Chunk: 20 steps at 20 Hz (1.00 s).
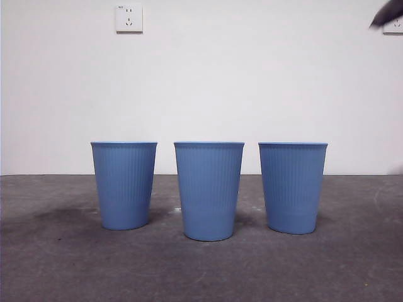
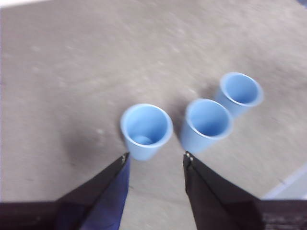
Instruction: Pick up the cup on the top,put the cup on the left,pick up the cup in the middle,put the cup on the right
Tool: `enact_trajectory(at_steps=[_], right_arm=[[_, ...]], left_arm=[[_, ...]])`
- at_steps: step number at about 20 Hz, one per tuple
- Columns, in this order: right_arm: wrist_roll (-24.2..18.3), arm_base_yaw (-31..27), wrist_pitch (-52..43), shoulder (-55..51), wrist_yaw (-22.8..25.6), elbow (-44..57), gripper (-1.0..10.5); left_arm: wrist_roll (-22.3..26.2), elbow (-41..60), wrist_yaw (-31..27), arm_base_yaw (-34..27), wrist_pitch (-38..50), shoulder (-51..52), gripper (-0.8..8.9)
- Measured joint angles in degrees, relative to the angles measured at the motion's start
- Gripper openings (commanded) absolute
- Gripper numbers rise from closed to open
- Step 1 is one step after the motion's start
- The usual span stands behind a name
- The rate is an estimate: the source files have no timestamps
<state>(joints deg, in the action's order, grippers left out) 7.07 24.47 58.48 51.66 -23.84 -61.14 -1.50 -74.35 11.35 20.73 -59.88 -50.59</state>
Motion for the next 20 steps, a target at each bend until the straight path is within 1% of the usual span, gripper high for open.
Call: enact_trajectory(at_steps=[1, 2, 3, 4, 8, 12, 20], right_arm=[[0.0, 1.1, 2.0, -1.8, -1.0, 0.0, 0.6], [0.0, 2.1, 3.3, -3.4, -1.5, 0.0, 0.0], [0.0, 3.0, 4.1, -4.6, -1.6, 0.0, -0.2], [-0.1, 3.5, 4.6, -5.5, -1.6, 0.0, -0.2], [-0.2, 3.7, 4.8, -6.4, -1.6, 0.0, 0.1], [0.9, 3.7, 4.8, -6.2, -1.5, 0.0, 0.1], [1.1, 3.7, 4.8, -6.2, -1.5, 0.0, 0.1]], left_arm=[[0.0, 0.0, 1.4, 0.0, -0.9, 0.0, 1.83], [0.1, 0.0, 2.4, 0.0, -2.1, 0.0, 1.42], [0.6, 0.0, 3.4, 0.0, -3.5, 0.0, 0.19], [1.0, 0.0, 3.9, 0.0, -4.8, 0.0, -0.05], [1.5, 0.0, 3.9, 0.0, -6.0, 0.0, -0.04], [1.5, 0.0, 3.9, 0.0, -6.0, 0.0, -0.04], [1.5, 0.0, 3.9, 0.0, -6.0, 0.0, -0.04]])
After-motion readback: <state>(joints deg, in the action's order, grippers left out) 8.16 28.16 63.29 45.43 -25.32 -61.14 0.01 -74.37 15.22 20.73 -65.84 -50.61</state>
